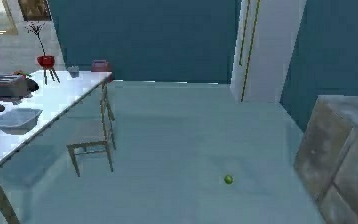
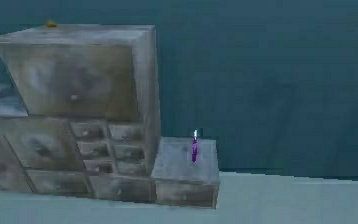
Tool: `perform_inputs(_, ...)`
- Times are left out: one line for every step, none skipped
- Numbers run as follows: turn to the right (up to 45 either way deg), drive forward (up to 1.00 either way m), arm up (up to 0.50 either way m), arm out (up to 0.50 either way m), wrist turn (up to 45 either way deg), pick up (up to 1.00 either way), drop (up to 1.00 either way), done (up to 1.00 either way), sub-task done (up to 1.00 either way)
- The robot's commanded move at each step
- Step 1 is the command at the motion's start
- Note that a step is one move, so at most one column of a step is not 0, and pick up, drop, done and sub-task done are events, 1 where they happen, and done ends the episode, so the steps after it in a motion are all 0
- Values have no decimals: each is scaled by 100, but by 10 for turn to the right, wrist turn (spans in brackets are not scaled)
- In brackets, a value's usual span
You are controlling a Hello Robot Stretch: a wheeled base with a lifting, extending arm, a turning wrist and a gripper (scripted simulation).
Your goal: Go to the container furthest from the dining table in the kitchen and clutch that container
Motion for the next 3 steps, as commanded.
perform_inputs(0, 5, 0, 0, 0, 0, 0, 0, 0)
perform_inputs(-450, 0, 0, 0, 0, 0, 0, 0, 0)
perform_inputs(-60, 0, 0, 0, 0, 0, 0, 0, 0)
